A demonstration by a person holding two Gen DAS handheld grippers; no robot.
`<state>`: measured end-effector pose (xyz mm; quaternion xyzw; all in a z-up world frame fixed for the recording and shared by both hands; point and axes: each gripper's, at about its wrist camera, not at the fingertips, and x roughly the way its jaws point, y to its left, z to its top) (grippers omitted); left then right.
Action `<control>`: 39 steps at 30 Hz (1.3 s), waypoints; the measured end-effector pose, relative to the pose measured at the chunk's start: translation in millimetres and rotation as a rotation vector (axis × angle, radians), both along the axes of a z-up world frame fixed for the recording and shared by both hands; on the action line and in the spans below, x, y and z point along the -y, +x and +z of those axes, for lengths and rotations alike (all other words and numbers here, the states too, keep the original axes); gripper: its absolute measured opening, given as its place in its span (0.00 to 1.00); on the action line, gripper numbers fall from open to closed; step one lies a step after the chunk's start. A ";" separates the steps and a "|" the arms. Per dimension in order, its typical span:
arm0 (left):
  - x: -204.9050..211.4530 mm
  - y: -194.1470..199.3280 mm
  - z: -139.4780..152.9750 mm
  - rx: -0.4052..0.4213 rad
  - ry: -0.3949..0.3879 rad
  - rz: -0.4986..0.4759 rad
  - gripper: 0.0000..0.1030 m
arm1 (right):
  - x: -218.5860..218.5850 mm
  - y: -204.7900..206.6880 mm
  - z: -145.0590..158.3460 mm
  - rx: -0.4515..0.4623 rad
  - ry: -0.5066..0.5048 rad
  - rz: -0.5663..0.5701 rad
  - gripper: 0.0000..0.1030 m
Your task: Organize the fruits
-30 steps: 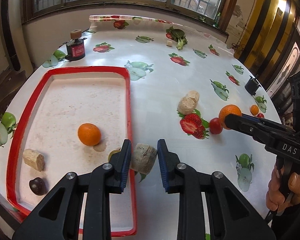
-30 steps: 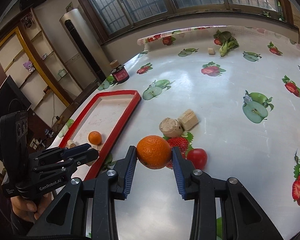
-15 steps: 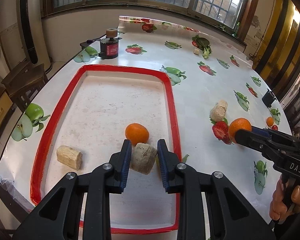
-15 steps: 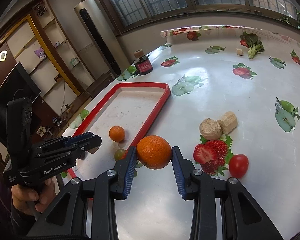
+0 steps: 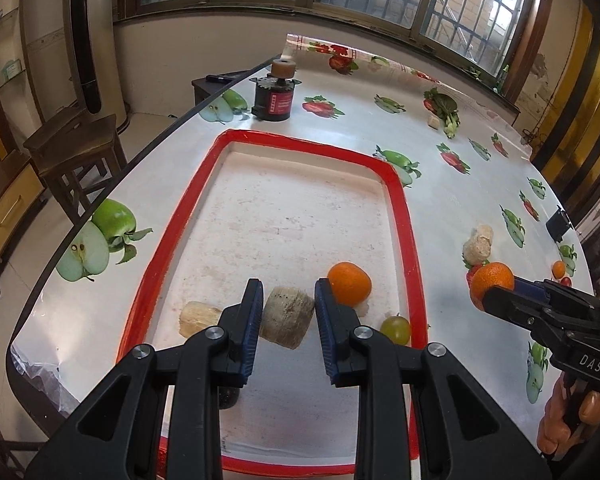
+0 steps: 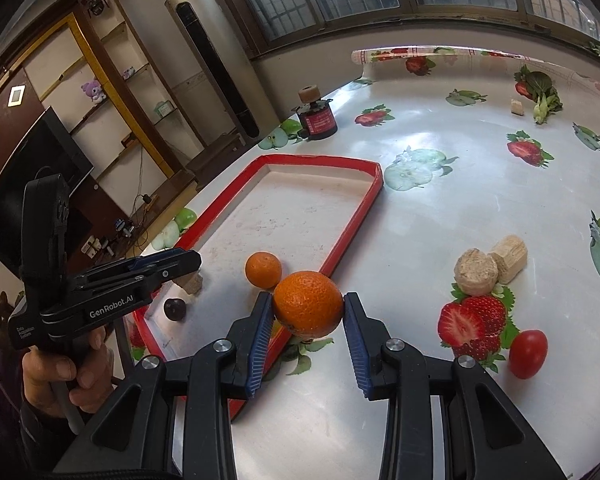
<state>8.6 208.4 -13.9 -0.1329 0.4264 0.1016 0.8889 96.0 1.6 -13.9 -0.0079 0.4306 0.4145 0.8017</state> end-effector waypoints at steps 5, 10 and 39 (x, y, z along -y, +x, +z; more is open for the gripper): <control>-11.5 2.9 -1.2 -0.004 -0.002 0.018 0.23 | -12.0 3.0 -2.3 -0.006 -0.001 0.015 0.35; -21.1 8.3 -2.5 -0.010 0.001 0.030 0.23 | -27.1 -1.6 -1.7 -0.011 -0.003 0.059 0.35; -38.3 43.7 -47.8 -0.148 -0.015 0.045 0.23 | -93.2 -68.0 -52.4 -0.041 -0.137 0.321 0.36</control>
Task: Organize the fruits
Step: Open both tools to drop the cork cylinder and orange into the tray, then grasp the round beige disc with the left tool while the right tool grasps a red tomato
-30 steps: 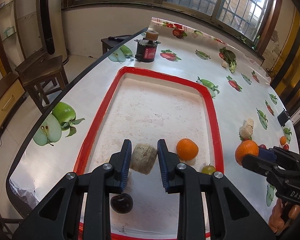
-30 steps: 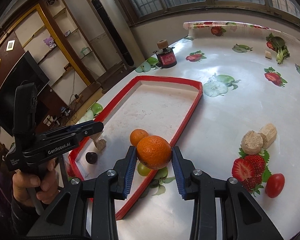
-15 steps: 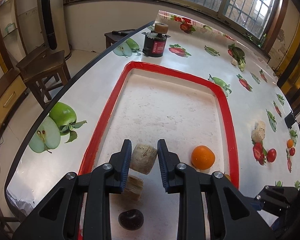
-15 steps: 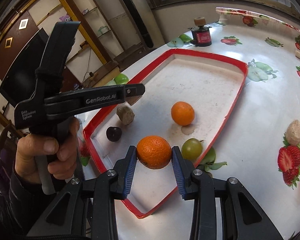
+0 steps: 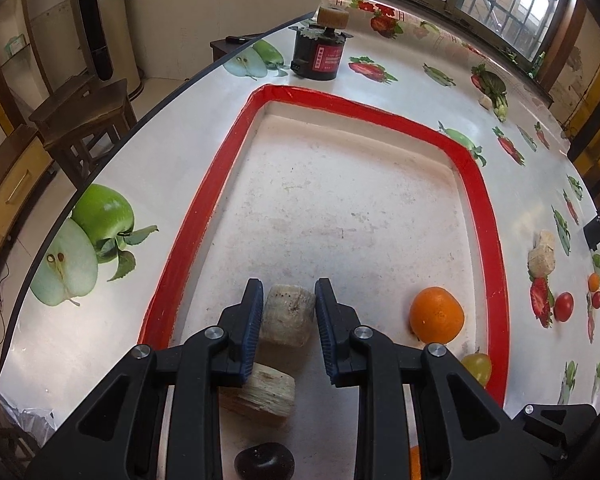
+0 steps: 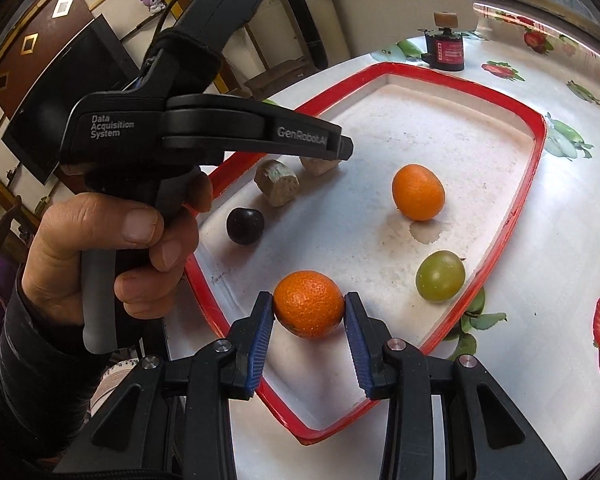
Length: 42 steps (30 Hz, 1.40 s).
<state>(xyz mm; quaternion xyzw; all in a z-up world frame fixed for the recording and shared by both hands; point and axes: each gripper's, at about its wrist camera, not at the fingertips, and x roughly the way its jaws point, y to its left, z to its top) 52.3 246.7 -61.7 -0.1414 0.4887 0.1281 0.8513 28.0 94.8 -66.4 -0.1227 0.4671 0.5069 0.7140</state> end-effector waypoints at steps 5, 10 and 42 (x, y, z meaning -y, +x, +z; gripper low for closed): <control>0.6 -1.5 0.8 -0.009 0.000 0.006 0.31 | -1.8 1.7 1.6 0.004 -0.010 0.007 0.38; 0.8 -5.8 6.1 0.002 0.011 0.021 0.50 | -0.6 0.6 5.0 0.014 0.004 0.007 0.52; 77.2 -18.7 48.6 0.094 0.020 -0.079 0.50 | 134.6 21.4 42.4 0.045 0.111 -0.271 0.53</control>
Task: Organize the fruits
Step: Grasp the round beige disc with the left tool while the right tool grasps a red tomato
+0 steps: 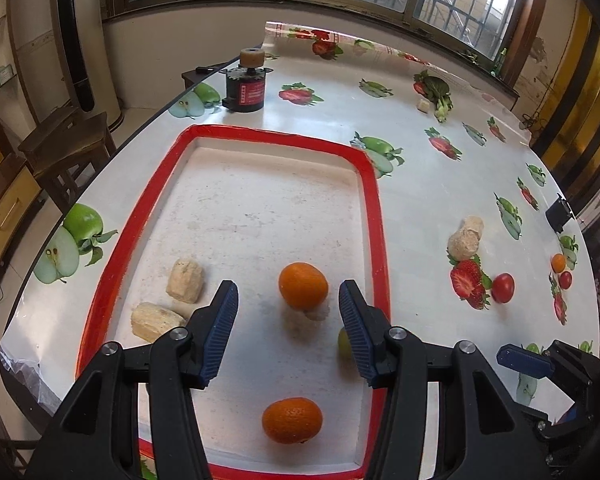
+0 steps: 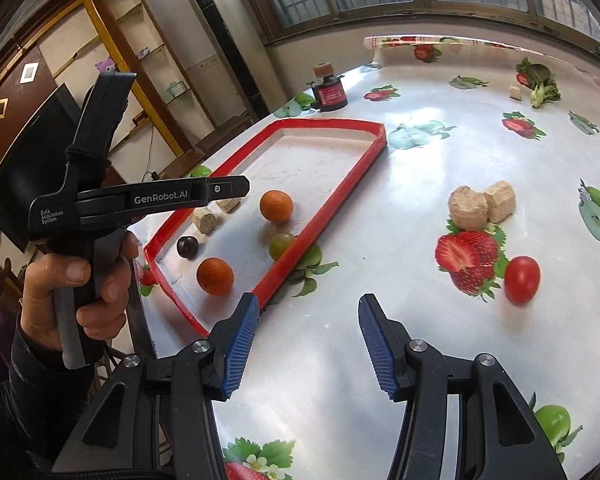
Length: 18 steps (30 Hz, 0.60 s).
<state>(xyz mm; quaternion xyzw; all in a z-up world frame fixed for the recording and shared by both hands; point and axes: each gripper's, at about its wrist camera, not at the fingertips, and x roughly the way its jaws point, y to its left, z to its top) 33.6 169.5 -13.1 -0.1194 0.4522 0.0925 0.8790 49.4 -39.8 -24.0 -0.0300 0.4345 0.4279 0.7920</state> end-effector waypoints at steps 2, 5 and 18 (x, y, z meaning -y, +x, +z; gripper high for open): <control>7.0 1.5 0.1 0.000 -0.004 -0.013 0.50 | 9.0 1.9 0.5 -0.002 0.003 -0.023 0.53; 18.6 3.6 1.0 0.001 -0.013 -0.034 0.50 | 22.5 3.2 1.6 0.002 0.006 -0.051 0.53; 77.4 15.4 1.4 -0.012 -0.015 -0.155 0.49 | 92.5 17.1 -1.2 -0.002 0.013 -0.203 0.53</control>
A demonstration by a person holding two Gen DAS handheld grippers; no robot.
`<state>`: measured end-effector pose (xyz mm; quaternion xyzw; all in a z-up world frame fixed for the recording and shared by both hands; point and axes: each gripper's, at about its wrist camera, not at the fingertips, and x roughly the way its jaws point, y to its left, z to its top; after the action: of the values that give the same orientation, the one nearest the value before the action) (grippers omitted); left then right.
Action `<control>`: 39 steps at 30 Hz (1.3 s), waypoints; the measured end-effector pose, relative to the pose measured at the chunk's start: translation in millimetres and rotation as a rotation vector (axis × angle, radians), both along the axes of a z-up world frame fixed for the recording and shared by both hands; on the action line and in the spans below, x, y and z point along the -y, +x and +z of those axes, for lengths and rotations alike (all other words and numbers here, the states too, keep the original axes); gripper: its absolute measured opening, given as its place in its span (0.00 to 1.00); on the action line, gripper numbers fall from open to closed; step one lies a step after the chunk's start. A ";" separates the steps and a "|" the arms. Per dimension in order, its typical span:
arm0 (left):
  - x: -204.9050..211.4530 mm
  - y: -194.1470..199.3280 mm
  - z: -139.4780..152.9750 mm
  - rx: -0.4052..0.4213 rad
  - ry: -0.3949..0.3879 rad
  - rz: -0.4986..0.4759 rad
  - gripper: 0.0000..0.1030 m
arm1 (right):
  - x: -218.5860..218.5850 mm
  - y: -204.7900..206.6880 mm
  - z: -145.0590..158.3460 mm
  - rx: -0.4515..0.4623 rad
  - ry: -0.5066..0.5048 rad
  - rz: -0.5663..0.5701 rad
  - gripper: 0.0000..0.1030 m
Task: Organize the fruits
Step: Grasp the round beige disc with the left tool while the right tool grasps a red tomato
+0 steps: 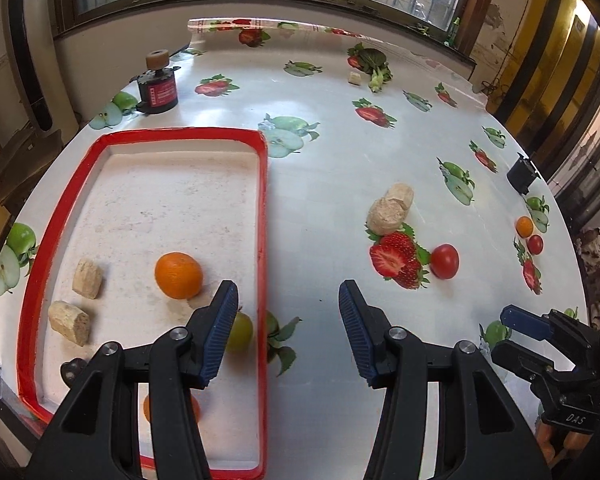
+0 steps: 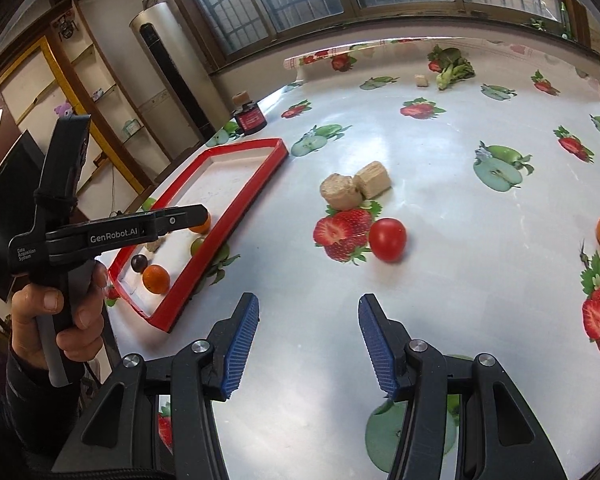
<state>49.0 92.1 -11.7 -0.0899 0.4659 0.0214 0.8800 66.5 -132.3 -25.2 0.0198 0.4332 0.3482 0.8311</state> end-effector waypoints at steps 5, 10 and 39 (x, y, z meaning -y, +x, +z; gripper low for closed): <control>14.5 5.8 -2.0 -0.009 -0.002 -0.032 0.49 | 19.5 3.0 -2.6 0.001 -0.006 -0.041 0.53; 29.4 16.1 -6.4 -0.021 -0.004 -0.060 0.49 | 45.7 8.9 -6.2 -0.002 -0.019 -0.104 0.53; 78.4 110.6 -49.7 -0.095 -0.005 -0.158 0.49 | 195.6 99.9 -21.3 0.062 -0.231 -0.524 0.53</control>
<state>159.6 13.6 -61.3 -0.0538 0.5128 -0.0448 0.8557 166.3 -328.0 -46.5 0.0255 0.4247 0.0704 0.9022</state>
